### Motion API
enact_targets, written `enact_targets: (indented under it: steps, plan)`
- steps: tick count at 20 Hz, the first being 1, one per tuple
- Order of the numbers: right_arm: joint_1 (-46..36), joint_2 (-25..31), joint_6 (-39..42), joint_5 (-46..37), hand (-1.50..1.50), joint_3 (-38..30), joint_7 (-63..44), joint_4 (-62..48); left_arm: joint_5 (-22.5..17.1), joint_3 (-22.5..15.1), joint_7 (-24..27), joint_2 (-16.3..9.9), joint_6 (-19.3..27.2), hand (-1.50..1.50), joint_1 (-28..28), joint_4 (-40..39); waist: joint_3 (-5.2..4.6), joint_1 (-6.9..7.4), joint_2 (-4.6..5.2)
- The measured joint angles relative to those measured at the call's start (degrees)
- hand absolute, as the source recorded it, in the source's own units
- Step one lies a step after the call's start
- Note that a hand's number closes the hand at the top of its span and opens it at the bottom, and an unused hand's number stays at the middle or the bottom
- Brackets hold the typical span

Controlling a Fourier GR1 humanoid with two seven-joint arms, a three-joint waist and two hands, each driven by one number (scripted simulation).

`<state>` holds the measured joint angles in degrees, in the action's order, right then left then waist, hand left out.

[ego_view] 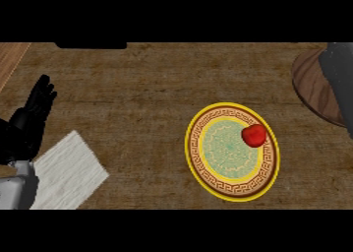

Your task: Pick the sweet potato from the plate and place it in the bowl

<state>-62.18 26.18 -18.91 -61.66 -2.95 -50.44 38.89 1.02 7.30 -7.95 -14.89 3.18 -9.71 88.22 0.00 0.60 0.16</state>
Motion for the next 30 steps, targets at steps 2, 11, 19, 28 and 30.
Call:
enact_targets:
  steps: [2,11,19,28,30]
  plan:
    - [1.0,1.5,-1.7,1.5,1.50,-1.9,3.0,-1.4,0.6,-0.5,-0.7,0.3,0.4,0.00,-0.2,0.5,0.02,0.06,0.06]
    - [4.1,7.8,-10.0,7.6,1.50,-10.2,19.1,-12.8,0.7,-0.5,-0.6,0.9,-0.1,0.00,-0.3,1.0,0.08,0.92,0.49]
    - [6.8,12.3,-8.7,9.6,1.50,-13.7,24.4,-23.8,0.3,-0.1,0.2,0.5,-1.1,0.00,-1.1,0.3,0.13,1.91,1.02]
    - [10.2,15.0,-2.4,17.6,-1.50,-21.3,34.4,-28.0,0.5,0.0,0.6,0.8,-1.1,0.00,-0.5,0.5,0.28,1.91,1.03]
    - [10.8,14.5,-3.5,20.7,-1.50,-24.2,37.8,-27.0,0.4,-0.1,0.2,0.9,-1.1,0.00,-0.1,1.3,0.30,1.76,0.88]
